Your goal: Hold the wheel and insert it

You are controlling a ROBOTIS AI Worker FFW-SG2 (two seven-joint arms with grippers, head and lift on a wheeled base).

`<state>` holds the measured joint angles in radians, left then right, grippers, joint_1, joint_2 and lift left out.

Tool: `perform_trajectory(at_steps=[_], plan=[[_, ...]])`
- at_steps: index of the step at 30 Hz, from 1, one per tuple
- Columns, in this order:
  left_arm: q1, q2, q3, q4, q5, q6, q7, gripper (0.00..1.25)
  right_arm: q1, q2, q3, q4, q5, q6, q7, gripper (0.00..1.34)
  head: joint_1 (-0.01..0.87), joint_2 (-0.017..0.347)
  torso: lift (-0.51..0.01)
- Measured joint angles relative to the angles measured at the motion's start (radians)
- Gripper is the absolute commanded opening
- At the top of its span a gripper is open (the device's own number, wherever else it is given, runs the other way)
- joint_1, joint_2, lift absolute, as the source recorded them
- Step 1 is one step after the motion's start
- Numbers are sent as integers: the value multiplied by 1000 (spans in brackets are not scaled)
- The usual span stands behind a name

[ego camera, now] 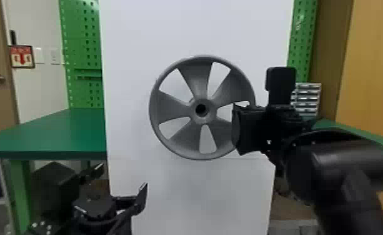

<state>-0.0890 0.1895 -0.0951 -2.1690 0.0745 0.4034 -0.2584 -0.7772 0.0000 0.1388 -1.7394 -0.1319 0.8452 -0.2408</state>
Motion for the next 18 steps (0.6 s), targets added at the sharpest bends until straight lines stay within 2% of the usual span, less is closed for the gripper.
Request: perform_trajectory(at_steps=[18], plan=[[0,0,0,3,0,-8,0,1147,-29,0,3,56,-3,-22,0,120,210,9,-442]])
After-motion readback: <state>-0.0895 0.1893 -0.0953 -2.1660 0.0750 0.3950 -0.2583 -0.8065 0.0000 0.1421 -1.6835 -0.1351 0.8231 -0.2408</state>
